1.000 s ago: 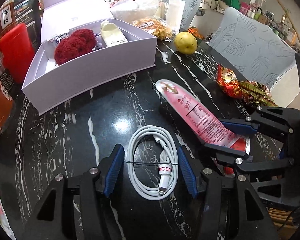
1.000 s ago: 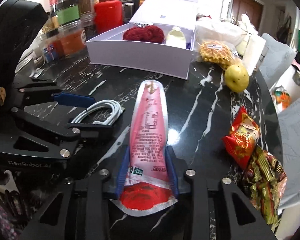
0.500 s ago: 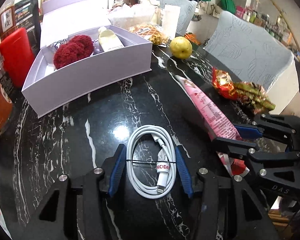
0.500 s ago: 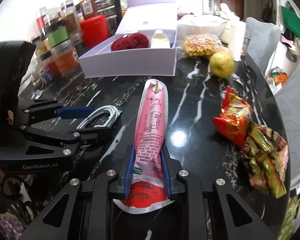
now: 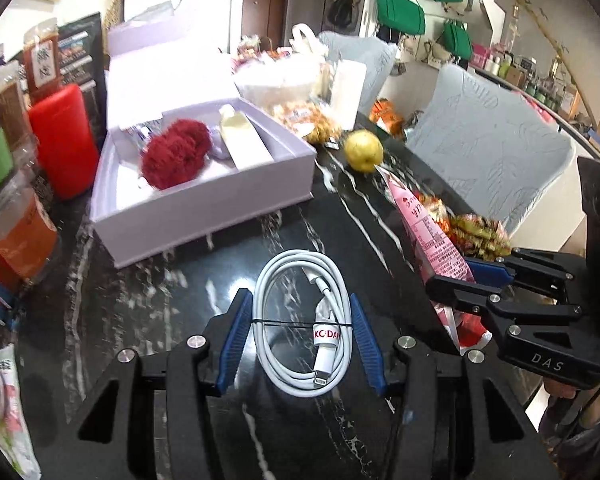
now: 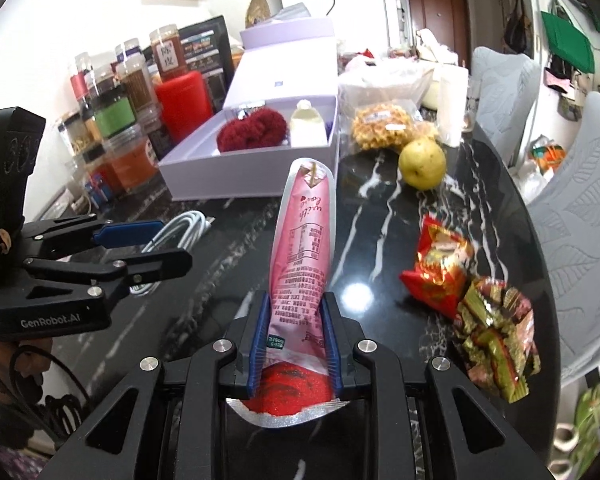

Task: Organize soft objects
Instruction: 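Carry the white cable with the left tool while the right tool carries the sachet to the gift box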

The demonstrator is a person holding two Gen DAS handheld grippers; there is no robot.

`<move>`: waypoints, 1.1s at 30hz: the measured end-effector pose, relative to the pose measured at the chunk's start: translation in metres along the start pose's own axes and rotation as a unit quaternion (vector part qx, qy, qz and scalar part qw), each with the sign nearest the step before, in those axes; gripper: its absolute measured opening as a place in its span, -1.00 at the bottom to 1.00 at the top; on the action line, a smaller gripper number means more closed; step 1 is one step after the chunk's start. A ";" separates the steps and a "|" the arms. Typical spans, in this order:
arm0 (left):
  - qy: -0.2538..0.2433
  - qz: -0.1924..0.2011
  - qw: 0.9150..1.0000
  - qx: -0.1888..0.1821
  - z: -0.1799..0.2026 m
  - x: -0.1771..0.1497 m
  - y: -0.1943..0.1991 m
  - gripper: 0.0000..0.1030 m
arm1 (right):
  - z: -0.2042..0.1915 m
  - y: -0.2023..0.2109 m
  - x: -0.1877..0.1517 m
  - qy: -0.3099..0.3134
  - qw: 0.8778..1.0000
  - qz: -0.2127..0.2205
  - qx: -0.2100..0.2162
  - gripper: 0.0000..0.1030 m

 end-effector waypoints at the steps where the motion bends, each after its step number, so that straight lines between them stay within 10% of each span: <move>1: 0.001 0.004 1.000 0.002 -0.002 0.002 0.005 -0.04 | -0.002 0.002 0.002 0.001 1.000 0.003 0.001 -0.51; 33: 0.021 0.152 0.985 0.082 -0.110 0.117 0.092 -0.04 | -0.092 0.020 0.148 0.067 0.990 0.104 0.066 -0.51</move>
Point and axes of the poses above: each gripper's, at about its wrist camera, not at the fingertips, and y roughly against the way its jaws point, z to its right, x to its top, the point moved 9 cm from there along -y, roughly the way its jaws point, and after that the axes turned 11 degrees about -y, right-handed, at the moved point
